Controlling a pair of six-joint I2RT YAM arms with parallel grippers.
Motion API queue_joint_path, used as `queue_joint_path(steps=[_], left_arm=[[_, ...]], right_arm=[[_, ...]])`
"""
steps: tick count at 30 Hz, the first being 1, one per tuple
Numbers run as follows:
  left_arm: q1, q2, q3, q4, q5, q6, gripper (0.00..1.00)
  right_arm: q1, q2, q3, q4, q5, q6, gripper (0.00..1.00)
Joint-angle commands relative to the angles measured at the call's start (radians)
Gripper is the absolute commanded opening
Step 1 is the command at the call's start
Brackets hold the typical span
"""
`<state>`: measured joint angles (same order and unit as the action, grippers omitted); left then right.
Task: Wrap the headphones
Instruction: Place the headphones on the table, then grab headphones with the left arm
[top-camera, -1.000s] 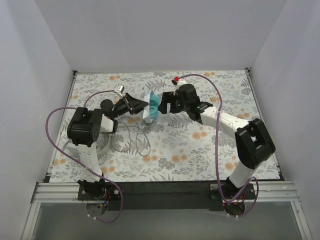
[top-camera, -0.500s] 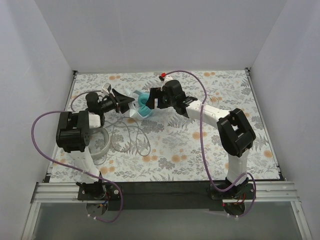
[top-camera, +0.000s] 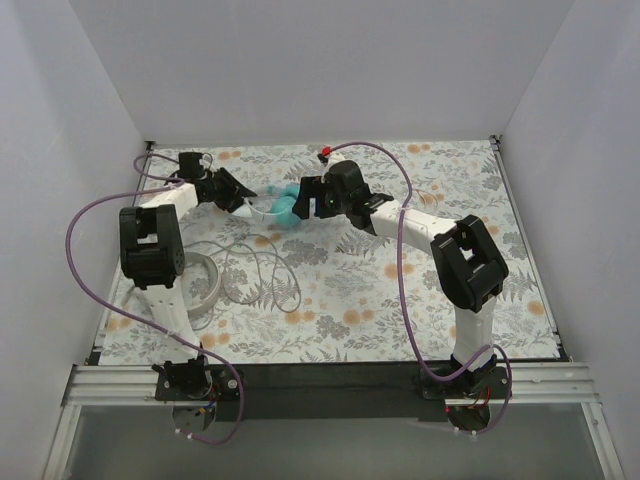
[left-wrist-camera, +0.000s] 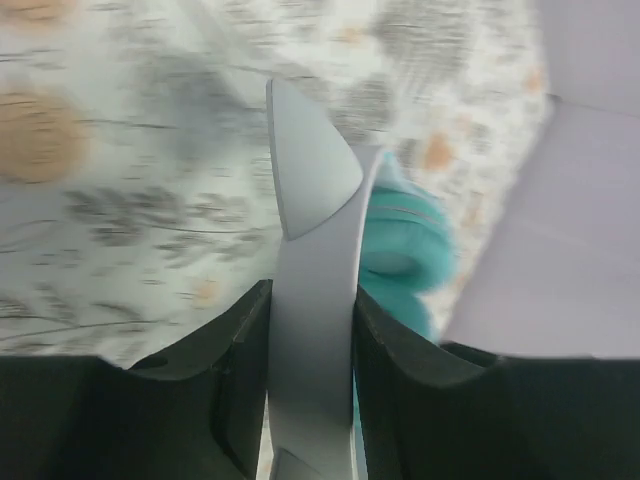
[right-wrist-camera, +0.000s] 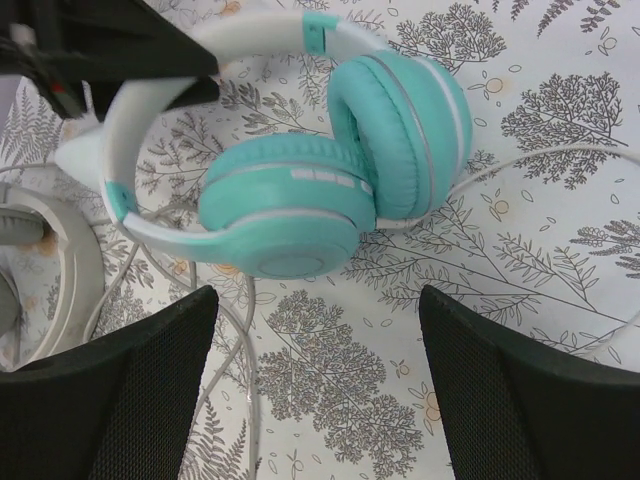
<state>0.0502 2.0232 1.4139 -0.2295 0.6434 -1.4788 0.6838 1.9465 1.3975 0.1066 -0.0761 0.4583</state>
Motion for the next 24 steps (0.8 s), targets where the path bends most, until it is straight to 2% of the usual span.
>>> queue_joint_path(steps=[1,2,6,9,10,15,19,24], left_arm=[[-0.024,0.086,0.025,-0.301,-0.237,0.167,0.32],[-0.026,0.095,0.036,-0.320,-0.295,0.178,0.33],[-0.036,0.137,0.097,-0.360,-0.382,0.219,0.37],[-0.036,0.154,0.144,-0.401,-0.457,0.244,0.38],[-0.074,0.158,0.157,-0.425,-0.479,0.252,0.38],[-0.104,0.183,0.218,-0.490,-0.614,0.290,0.37],[-0.144,0.200,0.263,-0.554,-0.783,0.324,0.37],[-0.176,0.219,0.318,-0.597,-0.895,0.356,0.39]], right_arm=[[0.002,-0.032,0.017,0.016,0.022,-0.030,0.86],[0.003,-0.037,0.014,0.015,0.025,-0.036,0.87],[0.002,-0.061,-0.005,0.013,0.030,-0.047,0.87],[0.002,-0.075,-0.020,0.013,0.032,-0.058,0.87],[0.002,-0.081,-0.028,0.013,0.033,-0.059,0.87],[0.002,-0.113,-0.061,0.010,0.036,-0.076,0.87],[-0.001,-0.135,-0.080,0.002,0.042,-0.096,0.87],[-0.007,-0.169,-0.097,-0.004,0.044,-0.112,0.87]])
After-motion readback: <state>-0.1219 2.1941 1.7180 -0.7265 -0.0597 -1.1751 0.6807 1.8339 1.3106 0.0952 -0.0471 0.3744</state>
